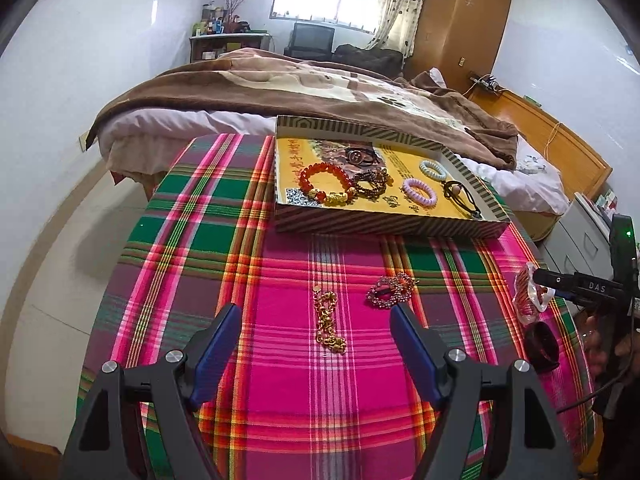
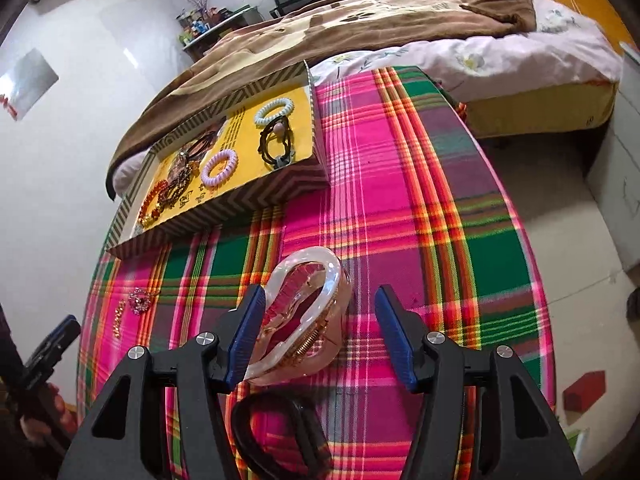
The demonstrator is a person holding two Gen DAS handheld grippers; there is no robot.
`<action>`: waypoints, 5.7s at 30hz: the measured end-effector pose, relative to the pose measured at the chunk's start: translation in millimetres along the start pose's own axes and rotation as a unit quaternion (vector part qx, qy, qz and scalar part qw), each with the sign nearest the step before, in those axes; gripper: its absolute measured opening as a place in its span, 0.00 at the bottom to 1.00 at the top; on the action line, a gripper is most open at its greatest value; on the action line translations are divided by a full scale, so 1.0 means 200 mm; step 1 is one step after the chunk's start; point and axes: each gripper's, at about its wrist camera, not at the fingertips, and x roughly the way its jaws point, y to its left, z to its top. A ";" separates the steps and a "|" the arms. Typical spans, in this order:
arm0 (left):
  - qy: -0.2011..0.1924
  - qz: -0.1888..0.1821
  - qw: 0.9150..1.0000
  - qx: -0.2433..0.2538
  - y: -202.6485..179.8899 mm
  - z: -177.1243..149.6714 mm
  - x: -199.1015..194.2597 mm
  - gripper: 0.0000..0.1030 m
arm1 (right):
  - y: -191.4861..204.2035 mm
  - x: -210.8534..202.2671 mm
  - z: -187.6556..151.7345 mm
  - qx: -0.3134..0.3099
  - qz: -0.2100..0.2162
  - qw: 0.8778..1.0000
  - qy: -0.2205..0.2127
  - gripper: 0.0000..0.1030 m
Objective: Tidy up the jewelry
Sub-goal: 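Move the right tool to the clear hair claw clip and grasp it, then close the left tool on the gold chain bracelet while the right tool holds the clip, then carry the clear claw clip and gold chain over the yellow tray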
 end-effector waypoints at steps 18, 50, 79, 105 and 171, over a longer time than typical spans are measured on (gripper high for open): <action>0.007 -0.002 1.000 -0.008 0.02 -0.02 0.02 0.74 | 0.04 0.07 -0.01 -0.012 0.013 0.999 0.035 0.49; 0.038 0.068 0.995 0.065 -0.06 -0.01 0.32 0.54 | 0.05 -0.03 0.08 -0.025 0.010 0.999 -0.027 0.15; -0.022 0.036 0.997 0.072 -0.14 0.08 0.06 0.04 | 0.11 -0.14 0.08 -0.036 0.020 0.998 -0.048 0.15; -0.095 -0.026 0.993 0.060 -0.08 0.58 -0.07 0.05 | 0.39 -0.15 0.33 -0.084 0.043 0.993 -0.069 0.15; 0.061 0.022 0.996 0.059 0.01 1.04 1.12 0.05 | 0.73 0.92 0.97 -0.152 -0.069 0.984 0.055 0.17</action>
